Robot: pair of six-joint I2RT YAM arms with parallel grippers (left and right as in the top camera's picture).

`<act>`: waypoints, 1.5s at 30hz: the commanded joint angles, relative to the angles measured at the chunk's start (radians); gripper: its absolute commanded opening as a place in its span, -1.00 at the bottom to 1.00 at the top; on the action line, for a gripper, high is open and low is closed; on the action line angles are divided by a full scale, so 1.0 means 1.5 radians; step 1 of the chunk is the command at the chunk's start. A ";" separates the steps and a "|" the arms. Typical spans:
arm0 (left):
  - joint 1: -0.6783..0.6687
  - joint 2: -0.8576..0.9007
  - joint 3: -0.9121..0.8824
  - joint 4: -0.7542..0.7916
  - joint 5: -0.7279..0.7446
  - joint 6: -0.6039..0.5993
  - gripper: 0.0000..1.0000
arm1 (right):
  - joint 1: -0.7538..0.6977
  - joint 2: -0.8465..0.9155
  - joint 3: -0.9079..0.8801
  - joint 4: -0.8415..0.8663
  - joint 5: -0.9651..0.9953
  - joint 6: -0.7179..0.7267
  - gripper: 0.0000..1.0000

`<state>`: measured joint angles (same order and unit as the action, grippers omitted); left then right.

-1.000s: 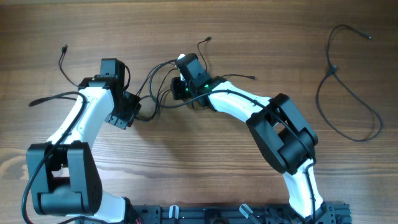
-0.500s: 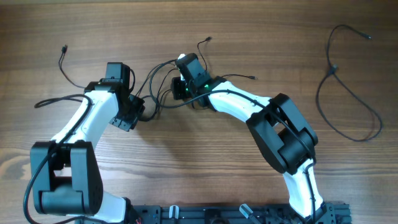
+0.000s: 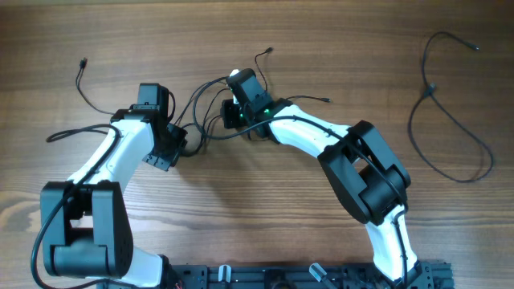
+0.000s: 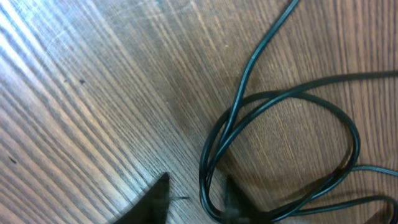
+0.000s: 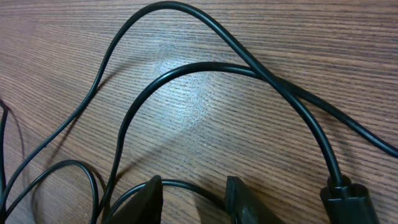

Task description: Untangle cables

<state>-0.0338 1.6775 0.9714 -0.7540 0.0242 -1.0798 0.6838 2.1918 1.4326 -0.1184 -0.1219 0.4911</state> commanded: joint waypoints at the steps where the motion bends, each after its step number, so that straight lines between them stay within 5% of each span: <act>1: -0.003 0.005 -0.006 0.002 -0.009 -0.004 -0.33 | -0.001 0.007 -0.001 0.001 0.014 -0.012 -0.31; 10: -0.036 0.005 -0.007 0.027 -0.013 -0.004 -0.60 | -0.001 0.007 -0.001 0.001 0.015 -0.012 -0.33; 13: -0.036 0.005 -0.007 0.022 -0.021 -0.001 -0.30 | -0.001 0.007 -0.001 -0.002 0.014 -0.012 -0.33; 24: -0.036 0.005 -0.018 0.025 -0.029 -0.002 -0.92 | -0.001 0.007 -0.001 -0.001 0.014 -0.013 -0.34; 26: -0.033 0.002 -0.013 0.025 -0.029 -0.001 -0.92 | -0.002 0.007 -0.001 -0.002 0.014 -0.024 -0.75; 27: -0.030 -0.003 -0.010 0.024 -0.026 -0.001 -0.92 | -0.002 0.006 -0.001 -0.003 0.007 -0.052 -0.81; 32: -0.002 -0.063 0.019 0.028 0.049 0.001 -0.92 | -0.017 -0.064 0.000 -0.027 -0.166 -0.114 -0.54; 38: 0.059 -0.084 0.020 0.047 0.218 -0.037 -0.92 | -0.034 -0.115 -0.001 -0.047 -0.363 0.220 -0.54; 42: 0.087 -0.084 0.020 0.048 0.231 -0.143 -0.92 | -0.028 -0.114 -0.001 -0.111 -0.406 0.347 -0.53; 45: 0.086 -0.084 0.020 0.059 0.236 -0.146 -0.92 | -0.025 -0.114 -0.001 -0.166 -0.408 0.457 -0.42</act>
<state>0.0929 1.5620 0.9886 -0.6743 0.3347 -1.2339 0.6380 2.0228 1.4292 -0.3241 -0.6792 0.9470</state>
